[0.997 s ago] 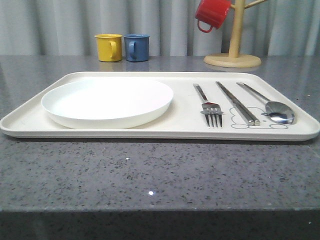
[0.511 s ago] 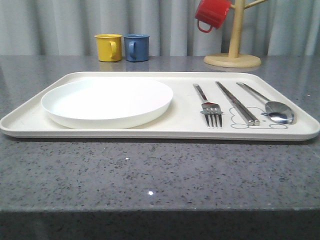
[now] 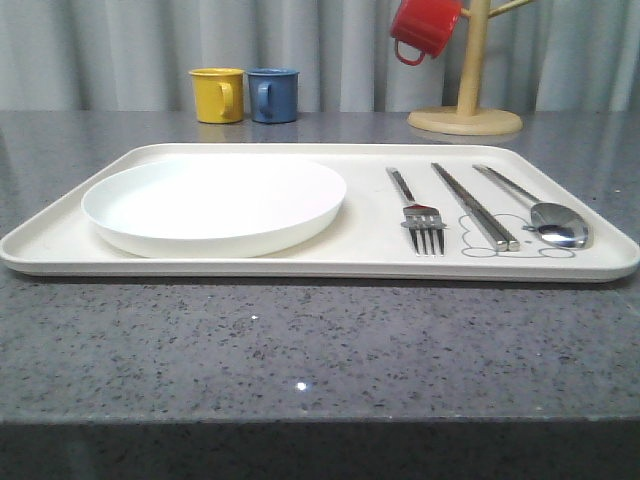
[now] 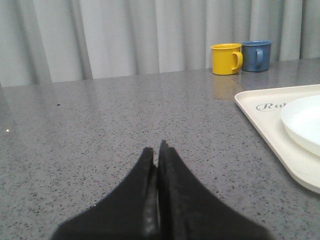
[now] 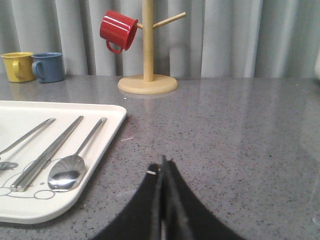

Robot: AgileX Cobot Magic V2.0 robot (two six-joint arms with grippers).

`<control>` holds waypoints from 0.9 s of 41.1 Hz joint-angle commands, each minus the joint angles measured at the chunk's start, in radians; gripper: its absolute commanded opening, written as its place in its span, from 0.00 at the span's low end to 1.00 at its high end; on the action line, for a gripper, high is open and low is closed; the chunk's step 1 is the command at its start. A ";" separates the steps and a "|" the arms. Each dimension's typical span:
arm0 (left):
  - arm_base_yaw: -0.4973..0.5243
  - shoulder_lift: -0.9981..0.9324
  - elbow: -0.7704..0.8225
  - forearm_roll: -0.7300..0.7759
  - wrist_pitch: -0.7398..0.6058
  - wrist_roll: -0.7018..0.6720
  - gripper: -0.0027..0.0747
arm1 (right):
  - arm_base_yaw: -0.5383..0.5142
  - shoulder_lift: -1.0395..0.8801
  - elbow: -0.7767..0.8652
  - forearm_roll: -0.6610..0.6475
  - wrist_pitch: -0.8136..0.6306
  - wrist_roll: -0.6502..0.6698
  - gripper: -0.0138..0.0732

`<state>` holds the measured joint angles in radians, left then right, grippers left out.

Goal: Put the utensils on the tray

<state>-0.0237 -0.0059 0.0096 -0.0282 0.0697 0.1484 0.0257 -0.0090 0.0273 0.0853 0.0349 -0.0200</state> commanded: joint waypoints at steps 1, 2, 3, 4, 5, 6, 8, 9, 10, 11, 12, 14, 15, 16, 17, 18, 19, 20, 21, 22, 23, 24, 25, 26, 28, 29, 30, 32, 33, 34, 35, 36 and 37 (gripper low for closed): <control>0.000 -0.024 -0.003 -0.010 -0.089 0.002 0.01 | -0.008 -0.017 -0.002 0.000 -0.093 -0.010 0.08; 0.000 -0.024 -0.003 -0.010 -0.089 0.002 0.01 | -0.008 -0.017 -0.002 0.000 -0.093 -0.010 0.08; 0.000 -0.024 -0.003 -0.010 -0.089 0.002 0.01 | -0.008 -0.017 -0.002 0.000 -0.093 -0.010 0.08; 0.000 -0.024 -0.003 -0.010 -0.089 0.002 0.01 | -0.009 -0.017 -0.002 0.000 -0.093 -0.010 0.08; 0.000 -0.024 -0.003 -0.010 -0.089 0.002 0.01 | -0.012 -0.017 -0.002 0.000 -0.092 -0.010 0.08; 0.000 -0.024 -0.003 -0.010 -0.089 0.002 0.01 | -0.018 -0.017 -0.002 0.000 -0.092 -0.010 0.08; 0.000 -0.024 -0.003 -0.010 -0.089 0.002 0.01 | -0.027 -0.017 -0.002 0.000 -0.092 -0.010 0.08; 0.000 -0.024 -0.003 -0.010 -0.089 0.002 0.01 | -0.031 -0.017 -0.002 0.000 -0.092 -0.010 0.08; 0.000 -0.024 -0.003 -0.010 -0.089 0.002 0.01 | -0.035 -0.017 -0.002 0.000 -0.091 -0.010 0.08; 0.000 -0.024 -0.003 -0.010 -0.089 0.002 0.01 | -0.037 -0.017 -0.002 0.000 -0.091 -0.010 0.08; 0.000 -0.024 -0.003 -0.010 -0.089 0.002 0.01 | -0.037 -0.017 -0.002 0.000 -0.091 -0.010 0.08; 0.000 -0.024 -0.003 -0.010 -0.089 0.002 0.01 | -0.034 -0.017 -0.002 0.000 -0.091 -0.010 0.08; 0.000 -0.024 -0.003 -0.010 -0.089 0.002 0.01 | -0.033 -0.017 -0.002 0.000 -0.091 -0.010 0.08; 0.000 -0.024 -0.003 -0.010 -0.089 0.002 0.01 | -0.032 -0.017 -0.002 0.000 -0.091 -0.010 0.08; 0.000 -0.024 -0.003 -0.010 -0.089 0.002 0.01 | -0.030 -0.017 -0.002 0.000 -0.091 -0.010 0.08; 0.000 -0.024 -0.003 -0.010 -0.089 0.002 0.01 | -0.030 -0.017 -0.002 0.000 -0.091 -0.010 0.08; 0.000 -0.024 -0.003 -0.010 -0.089 0.002 0.01 | -0.030 -0.017 -0.002 0.000 -0.091 -0.010 0.08; 0.000 -0.024 -0.003 -0.010 -0.089 0.002 0.01 | -0.030 -0.017 -0.002 0.000 -0.091 -0.010 0.08; 0.000 -0.024 -0.003 -0.010 -0.089 0.002 0.01 | -0.030 -0.017 -0.002 0.000 -0.091 -0.010 0.08; 0.000 -0.024 -0.003 -0.010 -0.089 0.002 0.01 | -0.030 -0.017 -0.002 0.000 -0.091 -0.010 0.08; 0.000 -0.024 -0.003 -0.010 -0.089 0.002 0.01 | -0.030 -0.017 -0.002 0.000 -0.091 -0.010 0.08; 0.000 -0.024 -0.003 -0.010 -0.089 0.002 0.01 | -0.030 -0.017 -0.002 0.000 -0.091 -0.010 0.08; 0.000 -0.024 -0.003 -0.010 -0.089 0.002 0.01 | -0.030 -0.017 -0.002 0.000 -0.091 -0.010 0.08; 0.000 -0.024 -0.003 -0.010 -0.089 0.002 0.01 | -0.030 -0.017 -0.002 0.000 -0.091 -0.010 0.08; 0.000 -0.024 -0.003 -0.010 -0.089 0.002 0.01 | -0.030 -0.017 -0.002 0.000 -0.091 -0.010 0.08; 0.000 -0.024 -0.003 -0.010 -0.089 0.002 0.01 | -0.030 -0.017 -0.002 0.000 -0.091 -0.010 0.08; 0.000 -0.024 -0.003 -0.010 -0.089 0.002 0.01 | -0.030 -0.017 -0.002 0.000 -0.091 -0.010 0.08; 0.000 -0.024 -0.003 -0.010 -0.089 0.002 0.01 | -0.030 -0.017 -0.002 0.000 -0.091 -0.010 0.08; 0.000 -0.024 -0.003 -0.010 -0.089 0.002 0.01 | -0.030 -0.017 -0.002 0.000 -0.091 -0.010 0.08; 0.000 -0.024 -0.003 -0.010 -0.089 0.002 0.01 | -0.030 -0.017 -0.002 0.000 -0.091 -0.010 0.08; 0.000 -0.024 -0.003 -0.010 -0.089 0.002 0.01 | -0.030 -0.017 -0.002 0.000 -0.091 -0.010 0.08; 0.000 -0.024 -0.003 -0.010 -0.089 0.002 0.01 | -0.030 -0.017 -0.002 0.000 -0.091 -0.010 0.08; 0.000 -0.024 -0.003 -0.010 -0.089 0.002 0.01 | -0.030 -0.017 -0.002 0.000 -0.091 -0.010 0.08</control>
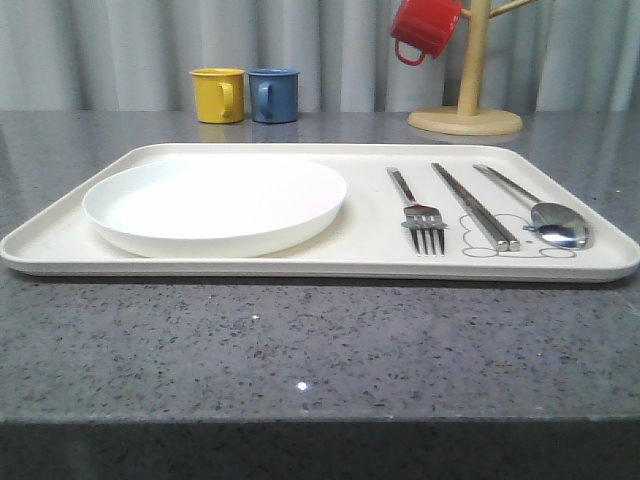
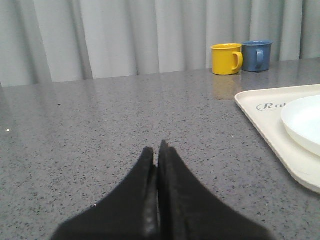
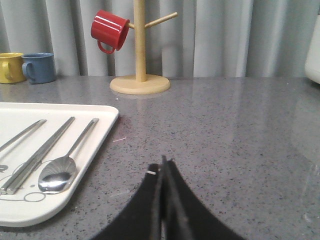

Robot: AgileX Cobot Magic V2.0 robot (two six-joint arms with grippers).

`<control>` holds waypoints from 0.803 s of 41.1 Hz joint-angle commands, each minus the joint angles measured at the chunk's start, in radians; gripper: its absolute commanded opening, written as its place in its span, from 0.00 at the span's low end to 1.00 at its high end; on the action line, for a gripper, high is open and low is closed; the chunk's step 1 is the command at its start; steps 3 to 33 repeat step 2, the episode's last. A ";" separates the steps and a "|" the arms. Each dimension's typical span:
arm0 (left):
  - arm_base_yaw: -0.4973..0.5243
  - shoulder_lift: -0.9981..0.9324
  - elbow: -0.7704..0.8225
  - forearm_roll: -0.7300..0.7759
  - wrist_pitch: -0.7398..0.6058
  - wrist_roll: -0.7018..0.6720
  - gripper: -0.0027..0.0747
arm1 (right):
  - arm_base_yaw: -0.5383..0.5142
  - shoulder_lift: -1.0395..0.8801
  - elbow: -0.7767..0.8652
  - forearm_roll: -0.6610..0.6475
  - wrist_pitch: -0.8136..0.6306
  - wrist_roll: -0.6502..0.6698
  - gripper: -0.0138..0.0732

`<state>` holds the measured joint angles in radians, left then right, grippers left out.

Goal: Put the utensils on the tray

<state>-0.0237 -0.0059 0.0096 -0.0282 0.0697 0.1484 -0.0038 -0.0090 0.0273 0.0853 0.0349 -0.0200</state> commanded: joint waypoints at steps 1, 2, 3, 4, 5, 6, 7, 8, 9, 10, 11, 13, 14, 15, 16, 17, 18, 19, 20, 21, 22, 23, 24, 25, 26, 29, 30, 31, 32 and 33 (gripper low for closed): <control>0.000 -0.024 -0.003 -0.010 -0.089 0.002 0.01 | 0.000 -0.017 -0.002 0.000 -0.091 -0.010 0.08; 0.000 -0.024 -0.003 -0.010 -0.089 0.002 0.01 | 0.000 -0.017 -0.002 0.000 -0.091 -0.010 0.08; 0.000 -0.024 -0.003 -0.010 -0.089 0.002 0.01 | 0.000 -0.017 -0.002 0.000 -0.091 -0.010 0.08; 0.000 -0.024 -0.003 -0.010 -0.089 0.002 0.01 | 0.000 -0.017 -0.002 0.000 -0.091 -0.010 0.08; 0.000 -0.024 -0.003 -0.010 -0.089 0.002 0.01 | 0.000 -0.017 -0.002 0.000 -0.091 -0.010 0.08; 0.000 -0.024 -0.003 -0.010 -0.089 0.002 0.01 | 0.000 -0.017 -0.002 0.000 -0.091 -0.010 0.08; 0.000 -0.024 -0.003 -0.010 -0.089 0.002 0.01 | 0.000 -0.017 -0.002 0.000 -0.091 -0.010 0.08; 0.000 -0.024 -0.003 -0.010 -0.089 0.002 0.01 | 0.000 -0.017 -0.002 0.000 -0.091 -0.010 0.08; 0.000 -0.024 -0.003 -0.010 -0.089 0.002 0.01 | 0.000 -0.017 -0.002 0.000 -0.091 -0.010 0.08; 0.000 -0.024 -0.003 -0.010 -0.089 0.002 0.01 | 0.000 -0.017 -0.002 0.000 -0.091 -0.010 0.08; 0.000 -0.024 -0.003 -0.010 -0.089 0.002 0.01 | 0.000 -0.017 -0.002 0.000 -0.091 -0.010 0.08; 0.000 -0.024 -0.003 -0.010 -0.089 0.002 0.01 | 0.000 -0.017 -0.002 0.000 -0.091 -0.010 0.08; 0.000 -0.024 -0.003 -0.010 -0.089 0.002 0.01 | 0.000 -0.017 -0.002 0.000 -0.091 -0.010 0.08; 0.000 -0.024 -0.003 -0.010 -0.089 0.002 0.01 | 0.000 -0.017 -0.002 0.000 -0.091 -0.010 0.08; 0.000 -0.024 -0.003 -0.010 -0.089 0.002 0.01 | 0.000 -0.017 -0.002 0.000 -0.091 -0.010 0.08; 0.000 -0.024 -0.003 -0.010 -0.089 0.002 0.01 | 0.000 -0.017 -0.002 0.000 -0.091 -0.010 0.08; 0.000 -0.024 -0.003 -0.010 -0.089 0.002 0.01 | 0.000 -0.017 -0.002 0.000 -0.091 -0.010 0.08; 0.000 -0.024 -0.003 -0.010 -0.089 0.002 0.01 | 0.000 -0.017 -0.002 0.000 -0.091 -0.010 0.08; 0.000 -0.024 -0.003 -0.010 -0.089 0.002 0.01 | 0.000 -0.017 -0.002 0.000 -0.091 -0.010 0.08; 0.000 -0.024 -0.003 -0.010 -0.089 0.002 0.01 | 0.000 -0.017 -0.002 0.000 -0.091 -0.010 0.08; 0.000 -0.024 -0.003 -0.010 -0.089 0.002 0.01 | 0.000 -0.017 -0.002 0.000 -0.091 -0.010 0.08; 0.000 -0.024 -0.003 -0.010 -0.089 0.002 0.01 | 0.000 -0.017 -0.002 0.000 -0.091 -0.010 0.08; 0.000 -0.024 -0.003 -0.010 -0.089 0.002 0.01 | 0.000 -0.017 -0.002 0.000 -0.091 -0.010 0.08; 0.000 -0.024 -0.003 -0.010 -0.089 0.002 0.01 | 0.000 -0.017 -0.002 0.000 -0.091 -0.010 0.08; 0.000 -0.024 -0.003 -0.010 -0.089 0.002 0.01 | 0.000 -0.017 -0.002 0.000 -0.091 -0.010 0.08; 0.000 -0.024 -0.003 -0.010 -0.089 0.002 0.01 | 0.000 -0.017 -0.002 0.000 -0.091 -0.010 0.08; 0.000 -0.024 -0.003 -0.010 -0.089 0.002 0.01 | 0.000 -0.017 -0.002 0.000 -0.091 -0.010 0.08; 0.000 -0.024 -0.003 -0.010 -0.089 0.002 0.01 | 0.000 -0.017 -0.002 0.000 -0.091 -0.010 0.08; 0.000 -0.024 -0.003 -0.010 -0.089 0.002 0.01 | 0.000 -0.017 -0.002 0.000 -0.091 -0.010 0.08; 0.000 -0.024 -0.003 -0.010 -0.089 0.002 0.01 | 0.000 -0.017 -0.002 0.000 -0.091 -0.010 0.08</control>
